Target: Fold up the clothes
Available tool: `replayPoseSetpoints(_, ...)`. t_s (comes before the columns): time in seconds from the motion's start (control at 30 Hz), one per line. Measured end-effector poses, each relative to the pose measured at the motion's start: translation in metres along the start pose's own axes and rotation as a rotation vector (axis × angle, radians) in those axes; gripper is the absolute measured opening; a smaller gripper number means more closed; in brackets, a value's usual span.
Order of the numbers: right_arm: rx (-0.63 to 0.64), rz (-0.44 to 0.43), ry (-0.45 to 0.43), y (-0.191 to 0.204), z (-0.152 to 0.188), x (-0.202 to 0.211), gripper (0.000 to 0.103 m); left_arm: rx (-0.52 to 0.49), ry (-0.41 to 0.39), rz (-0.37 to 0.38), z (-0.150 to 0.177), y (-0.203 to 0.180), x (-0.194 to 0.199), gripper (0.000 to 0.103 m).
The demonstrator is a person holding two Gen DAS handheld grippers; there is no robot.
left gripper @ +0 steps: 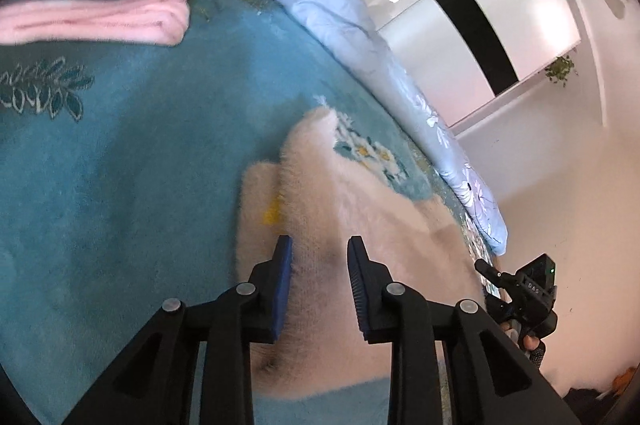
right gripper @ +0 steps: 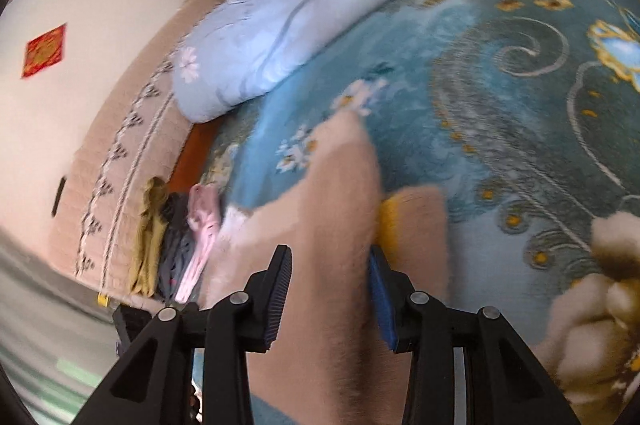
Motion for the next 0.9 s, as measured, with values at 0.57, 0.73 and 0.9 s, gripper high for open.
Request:
replayPoseSetpoints(0.57, 0.03, 0.064, -0.023, -0.002, 0.021, 0.01, 0.012, -0.017, -0.041, -0.095, 0.012, -0.003, -0.003, 0.011)
replayPoseSetpoints(0.73, 0.008, 0.04, -0.007, -0.011, 0.022, 0.009, 0.012, 0.034, -0.036, -0.084, 0.016, 0.009, 0.003, 0.011)
replayPoseSetpoints(0.9, -0.005, 0.008, -0.022, -0.012, 0.018, 0.023, 0.019, 0.038, -0.042, -0.061, 0.015, 0.005, 0.011, 0.012)
Point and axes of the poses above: each gripper's, at about its wrist camera, not at the fingertips, and x roughly against the way its jaws point, y to its left, z to its underside, the point moved 5 cm from there along -x, roughly the way its jaws point, and after that the axes turned 2 degrees about x, right-handed, at the moved point
